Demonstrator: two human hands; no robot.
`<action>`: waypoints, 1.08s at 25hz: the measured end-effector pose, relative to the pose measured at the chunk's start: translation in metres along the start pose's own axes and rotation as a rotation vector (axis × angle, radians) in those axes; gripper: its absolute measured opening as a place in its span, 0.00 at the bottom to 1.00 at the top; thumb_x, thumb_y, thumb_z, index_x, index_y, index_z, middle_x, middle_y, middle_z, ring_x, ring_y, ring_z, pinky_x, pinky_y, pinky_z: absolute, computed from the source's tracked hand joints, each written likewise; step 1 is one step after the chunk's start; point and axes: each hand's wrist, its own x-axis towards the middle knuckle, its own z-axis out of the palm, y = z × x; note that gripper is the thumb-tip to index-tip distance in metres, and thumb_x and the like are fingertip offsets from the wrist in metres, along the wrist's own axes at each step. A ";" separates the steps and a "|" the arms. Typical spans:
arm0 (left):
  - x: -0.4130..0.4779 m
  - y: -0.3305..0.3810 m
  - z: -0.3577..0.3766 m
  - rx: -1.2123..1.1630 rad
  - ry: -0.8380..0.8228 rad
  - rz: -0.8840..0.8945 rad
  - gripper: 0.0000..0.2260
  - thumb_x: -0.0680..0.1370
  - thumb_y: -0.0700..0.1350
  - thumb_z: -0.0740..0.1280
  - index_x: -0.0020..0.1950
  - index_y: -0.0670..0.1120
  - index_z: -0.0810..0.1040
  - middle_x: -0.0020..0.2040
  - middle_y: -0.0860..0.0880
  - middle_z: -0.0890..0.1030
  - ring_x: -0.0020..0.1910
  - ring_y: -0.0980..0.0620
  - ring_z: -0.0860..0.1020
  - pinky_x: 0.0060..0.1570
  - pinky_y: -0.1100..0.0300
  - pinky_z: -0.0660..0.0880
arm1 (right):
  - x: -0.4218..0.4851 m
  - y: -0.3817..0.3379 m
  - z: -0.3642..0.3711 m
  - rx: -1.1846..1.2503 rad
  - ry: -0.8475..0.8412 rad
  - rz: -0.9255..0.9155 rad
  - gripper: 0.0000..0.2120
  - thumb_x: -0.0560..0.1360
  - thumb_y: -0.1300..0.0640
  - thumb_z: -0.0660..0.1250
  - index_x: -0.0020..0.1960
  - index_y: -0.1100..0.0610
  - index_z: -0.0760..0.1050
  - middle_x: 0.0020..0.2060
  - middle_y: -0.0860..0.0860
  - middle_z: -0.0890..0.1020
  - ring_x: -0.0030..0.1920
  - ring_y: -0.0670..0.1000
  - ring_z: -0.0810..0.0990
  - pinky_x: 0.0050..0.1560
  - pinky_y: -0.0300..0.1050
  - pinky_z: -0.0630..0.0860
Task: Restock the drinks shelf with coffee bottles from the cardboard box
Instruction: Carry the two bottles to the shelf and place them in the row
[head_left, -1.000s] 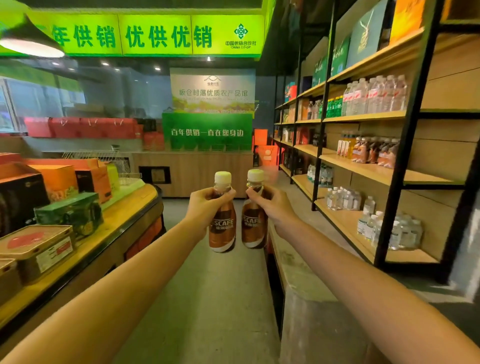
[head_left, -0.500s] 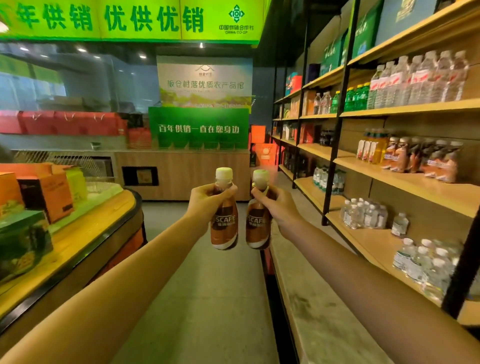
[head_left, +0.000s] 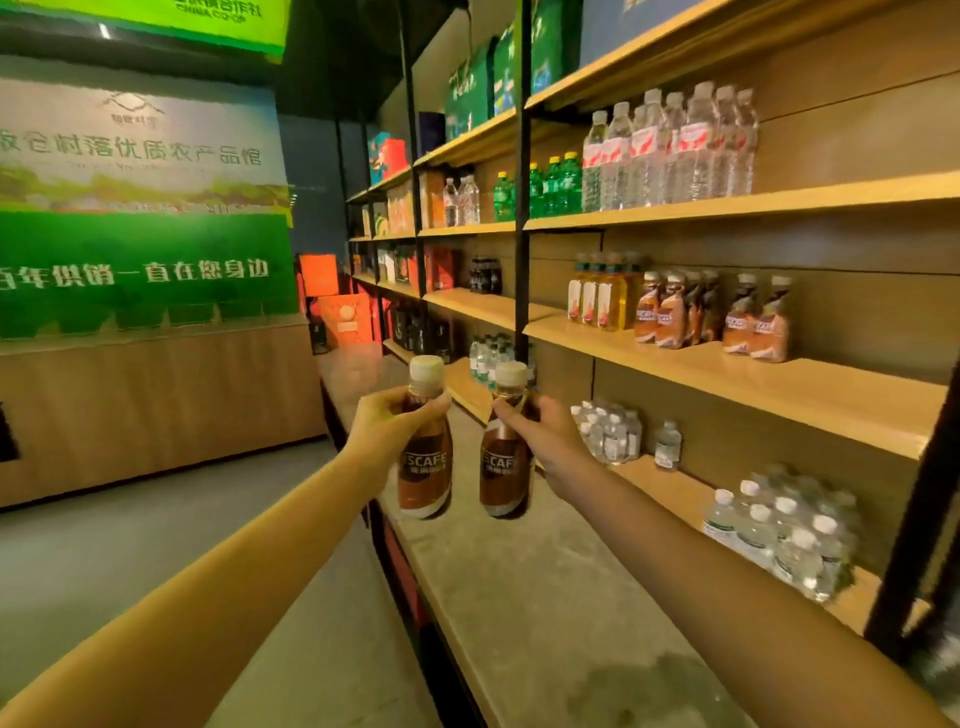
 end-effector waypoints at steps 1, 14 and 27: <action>0.023 -0.008 0.013 -0.007 -0.043 -0.001 0.02 0.73 0.44 0.70 0.43 0.48 0.79 0.42 0.50 0.80 0.43 0.54 0.78 0.50 0.54 0.70 | 0.019 0.006 -0.010 -0.021 0.039 0.011 0.16 0.74 0.54 0.68 0.59 0.60 0.75 0.52 0.53 0.81 0.53 0.51 0.78 0.49 0.42 0.73; 0.276 -0.026 0.223 -0.209 -0.545 0.005 0.13 0.73 0.45 0.71 0.56 0.43 0.79 0.43 0.52 0.80 0.42 0.57 0.76 0.36 0.64 0.69 | 0.225 0.045 -0.163 -0.096 0.536 -0.016 0.07 0.76 0.55 0.67 0.51 0.58 0.76 0.44 0.51 0.81 0.44 0.47 0.79 0.40 0.38 0.74; 0.412 0.004 0.406 -0.335 -1.063 0.105 0.08 0.73 0.44 0.71 0.51 0.48 0.79 0.46 0.51 0.80 0.45 0.54 0.78 0.40 0.62 0.72 | 0.316 0.030 -0.277 -0.254 1.015 -0.081 0.12 0.76 0.56 0.66 0.58 0.58 0.75 0.47 0.53 0.83 0.47 0.50 0.82 0.44 0.41 0.77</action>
